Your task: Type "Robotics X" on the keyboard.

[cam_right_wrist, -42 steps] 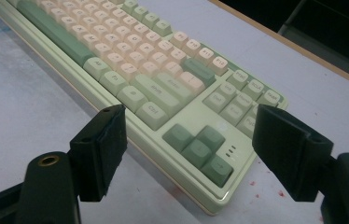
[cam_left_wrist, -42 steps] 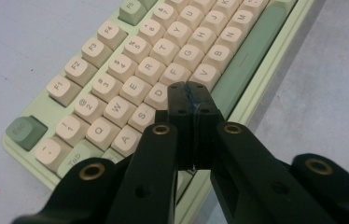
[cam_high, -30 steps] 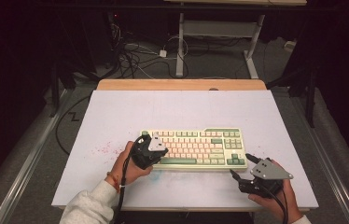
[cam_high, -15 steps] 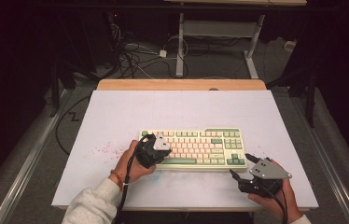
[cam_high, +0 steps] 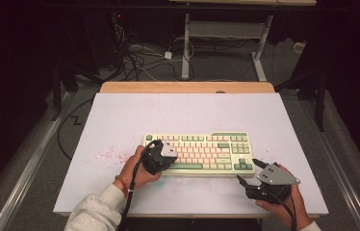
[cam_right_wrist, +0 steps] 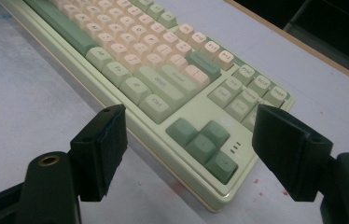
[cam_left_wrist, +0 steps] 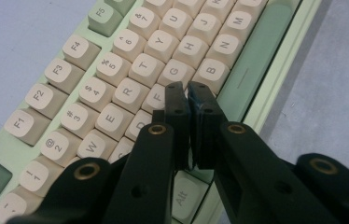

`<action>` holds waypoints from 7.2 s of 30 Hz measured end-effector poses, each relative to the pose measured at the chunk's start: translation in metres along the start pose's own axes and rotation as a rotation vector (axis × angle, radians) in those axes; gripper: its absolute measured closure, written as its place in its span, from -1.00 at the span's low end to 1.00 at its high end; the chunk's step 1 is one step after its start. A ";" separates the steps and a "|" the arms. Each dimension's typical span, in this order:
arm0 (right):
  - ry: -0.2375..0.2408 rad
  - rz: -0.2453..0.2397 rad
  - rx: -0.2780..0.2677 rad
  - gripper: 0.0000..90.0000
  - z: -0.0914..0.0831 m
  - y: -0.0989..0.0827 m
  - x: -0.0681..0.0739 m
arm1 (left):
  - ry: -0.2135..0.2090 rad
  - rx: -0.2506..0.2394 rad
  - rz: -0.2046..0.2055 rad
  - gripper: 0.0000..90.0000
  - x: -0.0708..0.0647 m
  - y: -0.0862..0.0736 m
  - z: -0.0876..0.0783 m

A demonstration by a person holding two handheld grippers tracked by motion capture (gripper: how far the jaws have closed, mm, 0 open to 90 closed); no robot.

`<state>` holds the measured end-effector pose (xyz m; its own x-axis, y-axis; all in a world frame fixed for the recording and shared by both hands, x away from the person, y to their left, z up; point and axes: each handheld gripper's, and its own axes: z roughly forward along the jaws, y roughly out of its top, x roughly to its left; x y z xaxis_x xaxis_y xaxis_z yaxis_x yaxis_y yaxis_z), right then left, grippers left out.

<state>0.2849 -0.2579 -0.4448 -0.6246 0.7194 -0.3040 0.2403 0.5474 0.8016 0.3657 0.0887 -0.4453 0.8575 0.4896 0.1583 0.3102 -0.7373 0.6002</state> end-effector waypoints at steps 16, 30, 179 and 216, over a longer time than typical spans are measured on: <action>0.001 -0.010 0.012 -0.40 0.002 0.000 0.002 | 0.017 -0.009 -0.014 0.86 0.004 0.000 -0.003; -0.004 -0.022 0.034 -0.40 0.004 -0.001 0.003 | 0.031 0.013 0.012 0.86 0.002 0.000 0.002; 0.021 -0.052 0.055 -0.40 0.006 -0.001 0.007 | 0.126 -0.157 -0.045 0.30 0.010 -0.009 -0.036; 0.029 -0.056 0.056 -0.41 0.006 -0.001 0.008 | 0.038 -0.173 0.047 0.86 -0.013 -0.004 -0.039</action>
<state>0.2840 -0.2502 -0.4507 -0.6594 0.6744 -0.3321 0.2446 0.6102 0.7536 0.3373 0.1032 -0.4189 0.8522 0.4759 0.2173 0.1919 -0.6707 0.7165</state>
